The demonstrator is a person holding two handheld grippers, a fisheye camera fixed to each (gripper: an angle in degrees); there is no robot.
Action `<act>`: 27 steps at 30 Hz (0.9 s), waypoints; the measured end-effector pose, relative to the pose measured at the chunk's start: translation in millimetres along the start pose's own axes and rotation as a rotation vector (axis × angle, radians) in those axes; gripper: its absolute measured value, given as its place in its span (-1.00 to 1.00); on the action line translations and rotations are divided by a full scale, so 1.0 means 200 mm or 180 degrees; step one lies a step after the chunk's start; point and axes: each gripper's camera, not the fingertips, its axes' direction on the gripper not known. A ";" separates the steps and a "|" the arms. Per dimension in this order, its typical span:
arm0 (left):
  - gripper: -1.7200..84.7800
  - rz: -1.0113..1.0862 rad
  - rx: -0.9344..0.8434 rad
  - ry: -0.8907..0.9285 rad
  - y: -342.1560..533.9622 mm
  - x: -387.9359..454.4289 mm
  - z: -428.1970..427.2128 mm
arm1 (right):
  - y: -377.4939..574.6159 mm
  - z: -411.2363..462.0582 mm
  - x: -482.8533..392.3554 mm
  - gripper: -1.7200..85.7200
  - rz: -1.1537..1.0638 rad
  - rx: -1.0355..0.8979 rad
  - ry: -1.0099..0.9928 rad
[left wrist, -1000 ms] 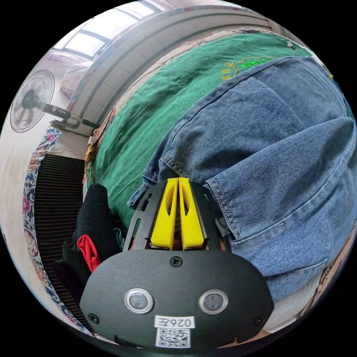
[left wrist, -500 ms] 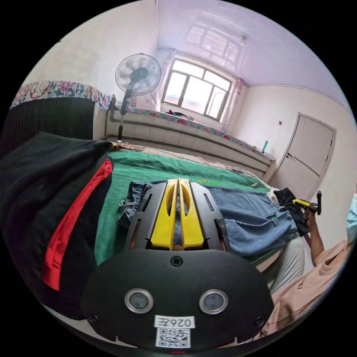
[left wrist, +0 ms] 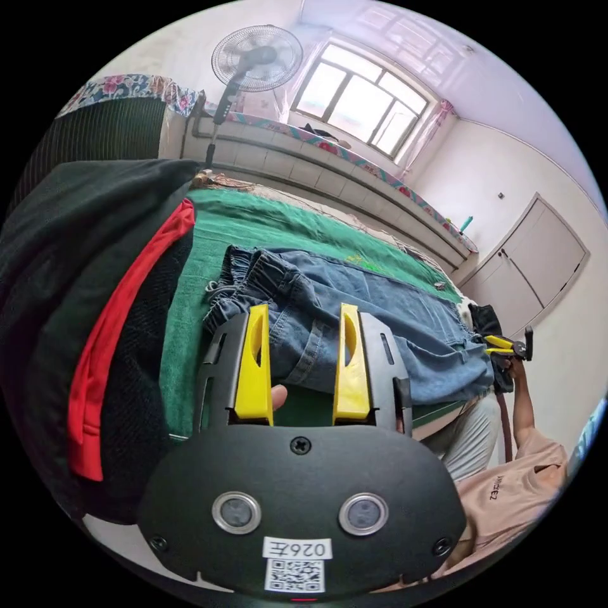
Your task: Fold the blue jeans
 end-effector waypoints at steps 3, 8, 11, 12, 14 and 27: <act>-0.50 0.0102 -0.0211 -0.0397 -0.20 0.04 0.14 | -0.04 0.11 0.03 -0.66 -0.0111 -0.0327 -0.0041; -0.64 0.0406 -0.1525 -0.1185 -0.39 0.05 0.51 | -0.09 0.34 0.05 -0.75 -0.0102 -0.0986 -0.0182; -0.74 0.0587 -0.1289 -0.1205 -0.39 0.12 0.38 | -0.07 0.34 0.02 -0.95 -0.0053 -0.1080 -0.0088; -0.80 0.0611 -0.1003 -0.1073 -0.36 0.13 0.25 | -0.04 0.27 -0.02 -0.97 -0.0098 -0.0931 0.0064; -0.83 0.0583 -0.0577 -0.0821 -0.29 0.11 0.05 | 0.03 0.15 -0.08 -0.98 -0.0080 -0.0635 0.0283; -0.86 -0.0513 0.1577 0.0850 0.44 -0.42 -0.81 | 0.83 -0.68 -0.60 -0.99 0.0888 0.2152 0.0887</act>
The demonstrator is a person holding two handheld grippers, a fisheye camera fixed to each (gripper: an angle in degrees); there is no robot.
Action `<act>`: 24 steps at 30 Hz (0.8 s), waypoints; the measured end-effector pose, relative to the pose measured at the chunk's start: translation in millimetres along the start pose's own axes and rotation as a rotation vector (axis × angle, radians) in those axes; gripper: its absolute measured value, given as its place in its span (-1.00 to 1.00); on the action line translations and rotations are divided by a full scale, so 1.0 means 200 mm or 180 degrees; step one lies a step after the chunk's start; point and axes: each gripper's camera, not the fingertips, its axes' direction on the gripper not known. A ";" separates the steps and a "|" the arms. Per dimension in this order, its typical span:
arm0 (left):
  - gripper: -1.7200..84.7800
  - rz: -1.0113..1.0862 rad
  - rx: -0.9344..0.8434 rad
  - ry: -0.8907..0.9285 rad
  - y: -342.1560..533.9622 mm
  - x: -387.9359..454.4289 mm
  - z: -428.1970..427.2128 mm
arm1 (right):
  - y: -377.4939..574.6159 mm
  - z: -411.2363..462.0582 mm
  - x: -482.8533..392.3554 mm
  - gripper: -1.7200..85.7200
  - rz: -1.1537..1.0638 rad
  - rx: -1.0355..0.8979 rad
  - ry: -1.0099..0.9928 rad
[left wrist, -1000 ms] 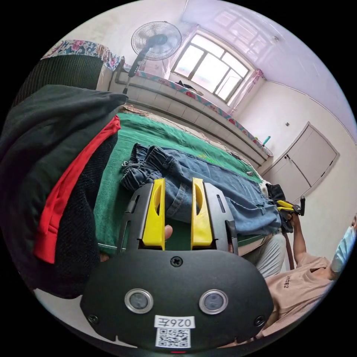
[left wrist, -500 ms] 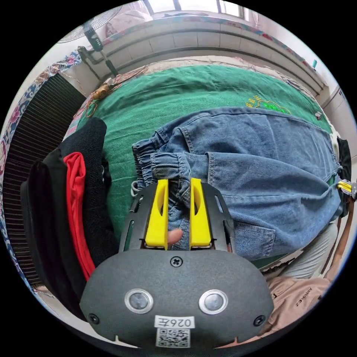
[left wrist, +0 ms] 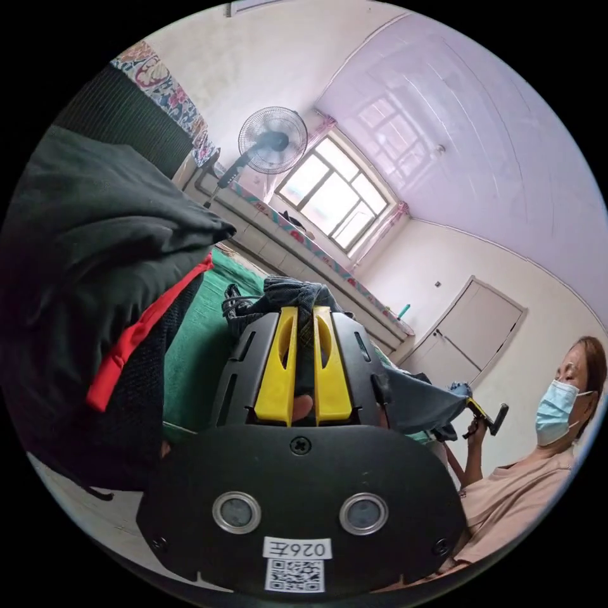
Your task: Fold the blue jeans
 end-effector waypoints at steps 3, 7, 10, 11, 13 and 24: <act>-0.86 -0.0072 0.0071 -0.0100 -0.09 0.04 0.09 | -0.08 -0.01 -0.06 -0.99 0.0006 0.0067 0.0435; -0.85 -0.0085 0.0036 -0.0344 -0.27 0.06 0.34 | -0.29 0.16 -0.04 -0.99 -0.0080 -0.0041 0.0705; -0.81 0.0002 -0.0062 -0.0517 -0.45 -0.01 0.72 | -0.50 0.53 0.08 -0.98 -0.0061 -0.0394 0.0678; -0.74 -0.0010 -0.0227 -0.0621 -0.52 -0.08 0.93 | -0.59 0.76 0.15 -0.97 -0.0073 -0.0619 0.0686; -0.69 -0.0281 -0.0862 -0.0789 -0.60 -0.22 1.22 | -0.68 1.17 0.26 -0.91 -0.0050 -0.1089 0.0779; -0.66 0.0768 -0.1595 -0.1167 -0.32 -0.13 1.56 | -0.52 1.58 0.49 -0.99 0.0991 -0.1589 0.0170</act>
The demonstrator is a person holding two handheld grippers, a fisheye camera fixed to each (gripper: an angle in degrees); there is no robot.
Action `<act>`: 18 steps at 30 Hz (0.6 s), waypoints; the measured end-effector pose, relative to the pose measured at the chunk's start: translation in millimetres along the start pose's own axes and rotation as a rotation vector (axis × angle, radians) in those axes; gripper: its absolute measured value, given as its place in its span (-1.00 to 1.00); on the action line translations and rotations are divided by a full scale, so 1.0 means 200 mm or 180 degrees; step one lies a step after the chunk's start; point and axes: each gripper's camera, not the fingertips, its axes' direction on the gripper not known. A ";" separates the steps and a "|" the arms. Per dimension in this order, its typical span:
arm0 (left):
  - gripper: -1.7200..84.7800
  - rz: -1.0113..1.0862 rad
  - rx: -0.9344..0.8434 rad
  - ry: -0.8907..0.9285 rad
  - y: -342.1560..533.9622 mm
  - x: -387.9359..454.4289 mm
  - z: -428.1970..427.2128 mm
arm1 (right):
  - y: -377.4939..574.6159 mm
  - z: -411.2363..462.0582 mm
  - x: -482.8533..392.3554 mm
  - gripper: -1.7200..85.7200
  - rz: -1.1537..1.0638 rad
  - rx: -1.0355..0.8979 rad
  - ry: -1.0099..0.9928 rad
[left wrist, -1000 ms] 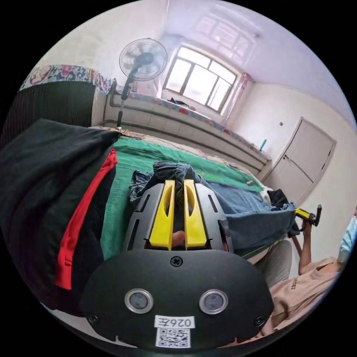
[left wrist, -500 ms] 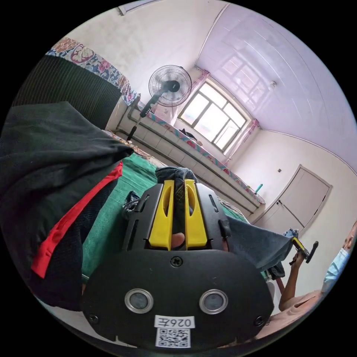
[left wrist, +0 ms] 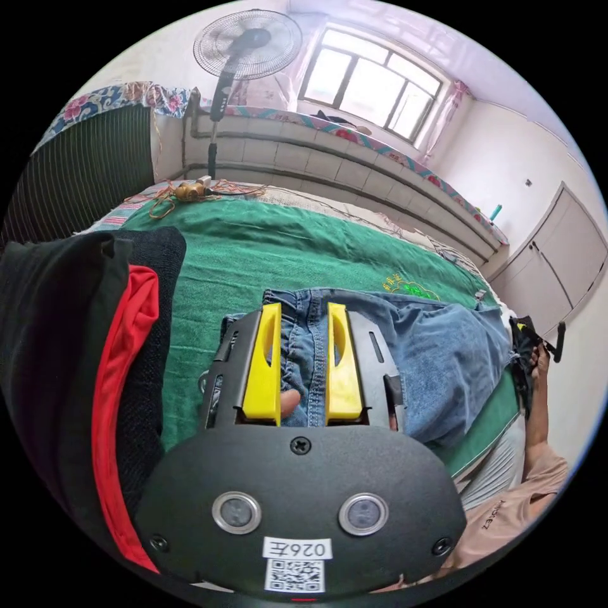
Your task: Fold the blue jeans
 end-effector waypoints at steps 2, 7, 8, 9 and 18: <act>-0.59 0.0021 -0.0028 -0.0214 0.01 0.03 0.07 | 0.03 -0.02 0.08 -0.99 0.0204 -0.0057 0.0139; -0.44 0.0235 -0.0478 -0.0737 -0.11 0.10 0.34 | 0.11 -0.07 0.37 -0.95 0.0970 -0.0060 -0.0073; -0.47 0.0318 -0.0491 -0.0857 -0.13 0.13 0.39 | 0.13 -0.06 0.44 -0.93 0.1136 -0.0057 -0.0065; -0.53 0.0425 -0.0457 -0.0935 -0.15 0.17 0.42 | 0.14 -0.03 0.49 -0.92 0.1256 -0.0076 -0.0088; -0.73 0.1022 -0.0769 -0.1194 -0.21 0.30 0.89 | 0.03 0.38 0.64 -0.89 0.1430 -0.0338 -0.1779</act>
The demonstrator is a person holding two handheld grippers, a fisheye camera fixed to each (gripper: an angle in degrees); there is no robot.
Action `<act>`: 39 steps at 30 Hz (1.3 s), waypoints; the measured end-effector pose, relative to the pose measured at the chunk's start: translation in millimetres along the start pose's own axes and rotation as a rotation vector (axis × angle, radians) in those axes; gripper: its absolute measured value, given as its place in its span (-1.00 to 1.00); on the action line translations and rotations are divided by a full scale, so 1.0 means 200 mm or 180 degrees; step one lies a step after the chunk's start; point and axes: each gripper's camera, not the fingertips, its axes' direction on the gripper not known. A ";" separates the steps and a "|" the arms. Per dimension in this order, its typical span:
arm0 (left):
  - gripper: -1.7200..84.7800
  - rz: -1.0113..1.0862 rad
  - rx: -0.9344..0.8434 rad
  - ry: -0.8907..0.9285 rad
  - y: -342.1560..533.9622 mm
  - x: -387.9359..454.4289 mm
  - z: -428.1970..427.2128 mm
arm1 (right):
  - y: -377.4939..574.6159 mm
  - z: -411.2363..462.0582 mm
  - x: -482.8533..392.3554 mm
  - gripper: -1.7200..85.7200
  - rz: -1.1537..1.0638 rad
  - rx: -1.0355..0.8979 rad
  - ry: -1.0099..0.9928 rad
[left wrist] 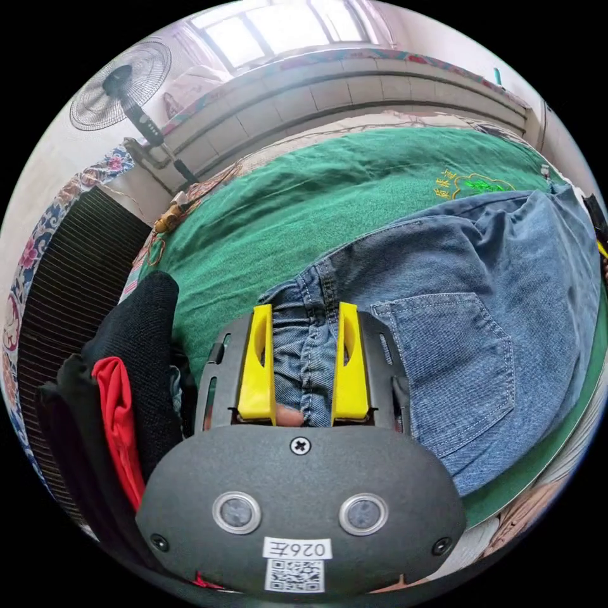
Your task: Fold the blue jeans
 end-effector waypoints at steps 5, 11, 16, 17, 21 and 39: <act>-0.83 -0.0862 0.0654 0.0022 0.10 -0.19 -0.12 | 0.11 -0.12 -0.72 -0.99 -0.1638 0.0890 0.1522; -0.79 -0.0827 0.0179 -0.0029 0.07 -0.18 0.16 | 0.22 0.08 -0.76 -0.99 -0.1688 0.1267 0.3892; -0.77 -0.0608 0.0173 -0.0383 0.02 -0.07 0.25 | 0.09 -0.05 -0.48 -0.97 -0.0935 0.0601 0.2748; -0.77 -0.0573 0.0170 -0.0455 0.02 -0.04 0.28 | 0.07 -0.09 -0.43 -0.94 -0.0758 0.0560 0.2343; -0.77 -0.0577 0.0189 -0.0545 -0.01 0.00 0.35 | -0.06 0.00 -0.27 -0.82 -0.0420 0.0183 0.1349; -0.81 -0.0896 0.0719 0.0023 0.07 -0.04 0.44 | -0.02 -0.34 -0.03 -0.87 0.0551 0.0795 0.1308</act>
